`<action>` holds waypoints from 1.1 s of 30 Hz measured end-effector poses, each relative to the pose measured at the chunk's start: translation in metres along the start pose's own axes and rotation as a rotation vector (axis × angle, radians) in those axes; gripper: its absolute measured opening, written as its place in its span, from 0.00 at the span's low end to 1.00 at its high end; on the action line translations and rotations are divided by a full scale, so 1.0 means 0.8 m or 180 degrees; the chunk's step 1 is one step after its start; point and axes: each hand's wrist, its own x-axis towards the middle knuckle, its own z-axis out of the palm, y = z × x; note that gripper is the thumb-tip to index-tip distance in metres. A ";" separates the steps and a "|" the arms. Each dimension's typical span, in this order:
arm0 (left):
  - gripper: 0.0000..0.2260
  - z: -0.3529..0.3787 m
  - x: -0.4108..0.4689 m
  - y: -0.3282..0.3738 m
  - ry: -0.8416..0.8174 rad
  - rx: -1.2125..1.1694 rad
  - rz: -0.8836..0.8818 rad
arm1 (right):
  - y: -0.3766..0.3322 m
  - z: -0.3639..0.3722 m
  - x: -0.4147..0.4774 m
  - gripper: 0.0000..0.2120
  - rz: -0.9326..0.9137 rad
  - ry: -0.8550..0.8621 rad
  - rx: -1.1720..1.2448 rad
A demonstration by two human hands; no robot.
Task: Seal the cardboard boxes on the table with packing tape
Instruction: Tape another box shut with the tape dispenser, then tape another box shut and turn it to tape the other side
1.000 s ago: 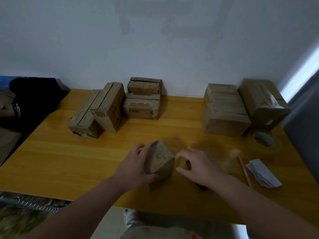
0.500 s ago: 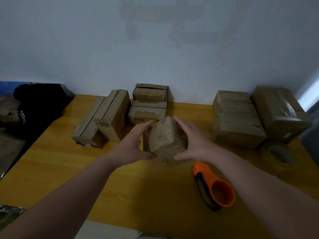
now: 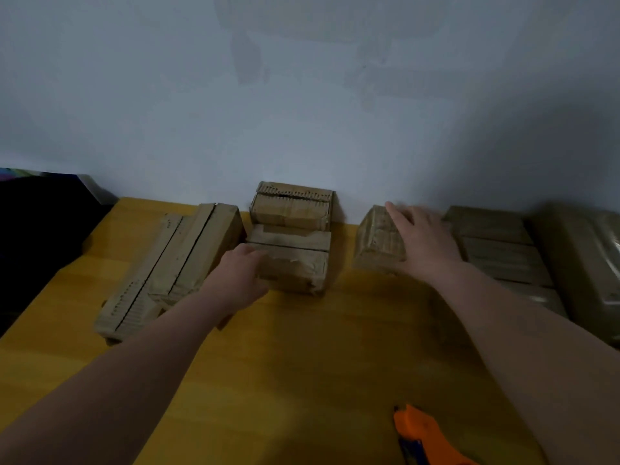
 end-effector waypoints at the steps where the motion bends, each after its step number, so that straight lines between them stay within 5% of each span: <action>1: 0.32 0.002 0.011 -0.002 -0.0036 0.0040 -0.0006 | 0.004 0.006 0.013 0.54 0.0036 -0.0047 -0.0023; 14: 0.46 0.024 0.109 -0.014 -0.0564 0.0536 0.0116 | 0.039 0.052 0.100 0.48 0.0276 -0.0614 -0.0479; 33: 0.44 0.050 0.053 0.014 -0.0528 0.0790 0.0202 | -0.007 0.048 0.019 0.44 0.0433 -0.0086 0.0420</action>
